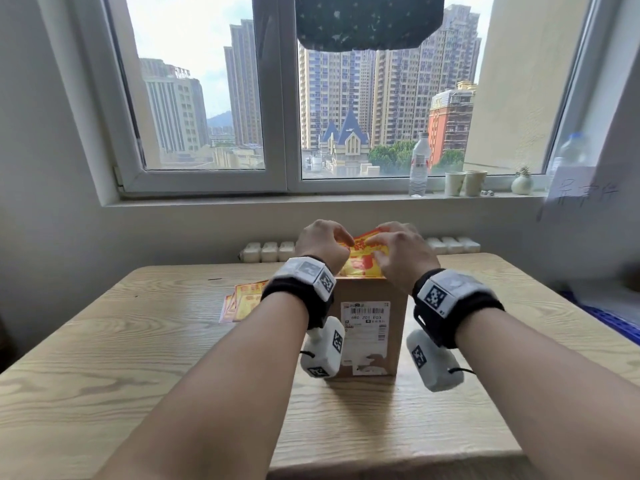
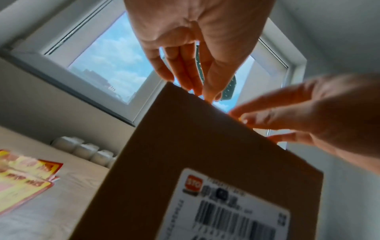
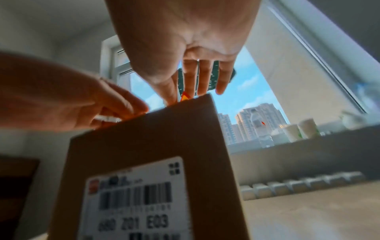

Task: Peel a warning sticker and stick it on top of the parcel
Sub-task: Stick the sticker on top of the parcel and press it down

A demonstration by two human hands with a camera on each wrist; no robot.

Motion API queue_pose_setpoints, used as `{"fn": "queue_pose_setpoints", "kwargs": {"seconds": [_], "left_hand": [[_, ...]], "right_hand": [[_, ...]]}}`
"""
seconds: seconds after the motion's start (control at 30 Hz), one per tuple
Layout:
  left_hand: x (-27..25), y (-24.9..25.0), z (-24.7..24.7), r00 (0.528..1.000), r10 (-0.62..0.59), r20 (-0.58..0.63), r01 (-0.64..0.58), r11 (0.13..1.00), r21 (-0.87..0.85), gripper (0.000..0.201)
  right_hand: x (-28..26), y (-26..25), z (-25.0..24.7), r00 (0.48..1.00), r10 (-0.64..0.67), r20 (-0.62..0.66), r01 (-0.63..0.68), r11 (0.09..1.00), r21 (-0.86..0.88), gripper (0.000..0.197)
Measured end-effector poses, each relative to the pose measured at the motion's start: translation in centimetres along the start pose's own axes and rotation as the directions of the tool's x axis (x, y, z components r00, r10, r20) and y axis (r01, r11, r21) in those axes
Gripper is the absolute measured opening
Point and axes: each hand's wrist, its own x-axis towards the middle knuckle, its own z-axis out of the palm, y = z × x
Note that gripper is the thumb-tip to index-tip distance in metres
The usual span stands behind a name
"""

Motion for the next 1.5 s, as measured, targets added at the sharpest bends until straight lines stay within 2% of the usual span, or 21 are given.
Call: {"fn": "queue_pose_setpoints", "kwargs": {"seconds": [0.07, 0.17, 0.3, 0.4, 0.5, 0.7, 0.8, 0.9, 1.03, 1.1, 1.2, 1.27, 1.33, 1.37, 1.43, 1.5], "left_hand": [[0.1, -0.1, 0.6, 0.995, 0.024, 0.101, -0.034, 0.994, 0.101, 0.030], [0.6, -1.0, 0.9, 0.972, 0.026, 0.232, -0.068, 0.982, 0.178, 0.038], [1.3, -1.0, 0.9, 0.933, 0.000, 0.360, -0.097, 0.963, 0.251, 0.047], [1.4, -0.9, 1.2, 0.907, -0.054, 0.417, -0.063, 0.963, 0.262, 0.055], [1.7, -1.0, 1.6, 0.893, -0.100, 0.438, -0.005, 0.973, 0.232, 0.056], [1.9, -1.4, 2.2, 0.869, -0.119, 0.481, 0.079, 0.991, 0.104, 0.061], [1.9, -1.2, 2.4, 0.878, -0.165, 0.450, 0.144, 0.986, 0.080, 0.056], [2.1, -1.4, 2.6, 0.880, -0.176, 0.440, 0.159, 0.984, 0.076, 0.050], [2.3, -1.8, 3.2, 0.902, -0.167, 0.399, 0.125, 0.984, 0.129, 0.056], [2.3, -1.9, 3.2, 0.920, -0.191, 0.342, 0.173, 0.981, 0.082, 0.057], [1.9, -2.3, 2.7, 0.915, -0.244, 0.321, 0.285, 0.955, -0.085, 0.046], [1.5, -3.4, 2.5, 0.907, -0.252, 0.338, 0.337, 0.915, -0.221, 0.049], [0.9, -4.4, 2.2, 0.860, -0.313, 0.402, 0.469, 0.794, -0.386, 0.061], [0.8, -5.0, 2.0, 0.849, -0.350, 0.396, 0.511, 0.736, -0.445, 0.063], [0.2, -6.2, 1.6, 0.849, -0.386, 0.360, 0.526, 0.681, -0.510, 0.055], [-0.6, -7.3, 1.2, 0.842, -0.406, 0.357, 0.531, 0.741, -0.411, 0.050]], "right_hand": [[0.5, 0.2, 1.1, 0.990, 0.019, 0.140, -0.009, 0.998, -0.069, 0.036], [1.1, 0.9, 2.5, 0.950, 0.118, 0.290, -0.135, 0.990, 0.041, 0.045], [0.9, 1.0, 2.4, 0.896, 0.215, 0.389, -0.305, 0.934, 0.187, 0.054], [1.1, 1.0, 2.6, 0.880, 0.283, 0.381, -0.370, 0.912, 0.176, 0.066], [1.1, 0.9, 2.7, 0.875, 0.306, 0.376, -0.387, 0.908, 0.162, 0.069], [0.7, 0.8, 2.0, 0.859, 0.301, 0.414, -0.389, 0.910, 0.144, 0.057], [0.7, 0.8, 2.0, 0.861, 0.309, 0.403, -0.384, 0.915, 0.120, 0.058], [0.6, 0.8, 2.0, 0.862, 0.316, 0.397, -0.384, 0.918, 0.103, 0.060], [0.4, 0.7, 2.0, 0.869, 0.323, 0.376, -0.388, 0.915, 0.110, 0.062], [0.5, 0.9, 2.2, 0.871, 0.327, 0.367, -0.398, 0.907, 0.135, 0.063], [0.7, 1.4, 2.5, 0.838, 0.382, 0.390, -0.492, 0.837, 0.238, 0.069], [0.9, 1.5, 2.5, 0.822, 0.384, 0.420, -0.539, 0.763, 0.356, 0.073], [0.9, 2.1, 2.4, 0.819, 0.382, 0.428, -0.565, 0.669, 0.483, 0.077], [0.6, 2.3, 2.2, 0.816, 0.396, 0.422, -0.577, 0.608, 0.546, 0.078], [-0.4, 2.6, 1.7, 0.815, 0.441, 0.376, -0.575, 0.534, 0.620, 0.063], [-1.7, 3.3, 1.6, 0.802, 0.493, 0.339, -0.585, 0.531, 0.612, 0.046]]}}
